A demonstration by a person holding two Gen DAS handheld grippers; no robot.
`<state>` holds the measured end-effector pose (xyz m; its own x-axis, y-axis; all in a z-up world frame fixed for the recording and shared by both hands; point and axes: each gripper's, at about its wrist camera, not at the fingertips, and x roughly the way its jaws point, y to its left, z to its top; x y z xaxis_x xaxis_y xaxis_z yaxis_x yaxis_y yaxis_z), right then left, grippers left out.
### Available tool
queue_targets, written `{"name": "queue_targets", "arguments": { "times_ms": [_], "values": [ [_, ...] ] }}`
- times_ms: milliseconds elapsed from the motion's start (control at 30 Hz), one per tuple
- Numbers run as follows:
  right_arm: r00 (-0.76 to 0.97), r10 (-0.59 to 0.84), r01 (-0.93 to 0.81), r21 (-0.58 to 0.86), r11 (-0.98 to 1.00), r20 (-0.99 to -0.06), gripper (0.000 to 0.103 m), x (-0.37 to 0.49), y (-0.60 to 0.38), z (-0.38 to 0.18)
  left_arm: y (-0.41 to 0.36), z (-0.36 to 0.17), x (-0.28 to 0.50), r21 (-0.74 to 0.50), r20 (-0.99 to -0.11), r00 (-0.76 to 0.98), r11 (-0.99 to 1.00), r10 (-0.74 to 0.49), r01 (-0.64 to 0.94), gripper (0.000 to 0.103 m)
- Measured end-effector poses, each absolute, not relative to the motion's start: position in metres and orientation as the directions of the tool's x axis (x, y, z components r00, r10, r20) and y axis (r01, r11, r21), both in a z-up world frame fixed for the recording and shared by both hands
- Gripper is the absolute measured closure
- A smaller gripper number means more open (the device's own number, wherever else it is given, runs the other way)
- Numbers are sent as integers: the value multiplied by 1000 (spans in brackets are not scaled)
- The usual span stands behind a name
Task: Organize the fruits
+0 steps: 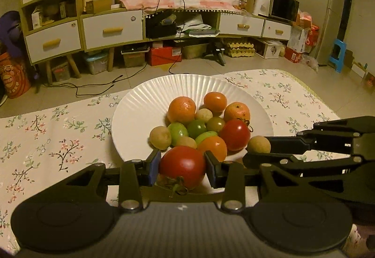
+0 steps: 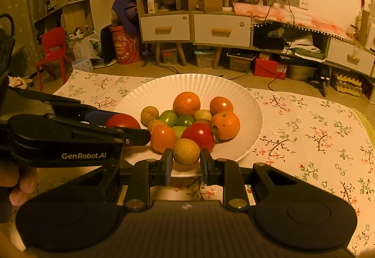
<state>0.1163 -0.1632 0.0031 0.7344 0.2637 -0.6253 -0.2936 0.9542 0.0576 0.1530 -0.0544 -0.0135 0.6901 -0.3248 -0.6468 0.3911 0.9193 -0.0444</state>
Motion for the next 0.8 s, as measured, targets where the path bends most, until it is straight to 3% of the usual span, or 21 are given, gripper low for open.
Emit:
{"name": "queue_targets", "arguments": {
  "times_ms": [233,333,400,467,633,800],
  "values": [
    [748,259,-281,63,958,-611,70,110,-167,14,-49,0,140,-66,-633,705,930,-319,361,42],
    [748,245,-272,52,961,-616,60,105,-169,19,-45,4,129,-74,-646,703,941,-298,332,33],
    [751,230,-260,43,965,-619,50,99,-171,22,-42,7,119,-69,-653,707,951,-271,302,22],
    [750,217,-249,36,968,-624,49,93,-171,25,-39,10,112,-76,-658,706,956,-261,283,16],
    [737,164,-214,4,977,-655,43,82,-167,32,-34,15,87,-86,-688,691,971,-221,225,13],
    [728,117,-196,-43,980,-675,30,67,-156,41,-26,21,66,-91,-723,674,988,-153,127,7]
  ]
}}
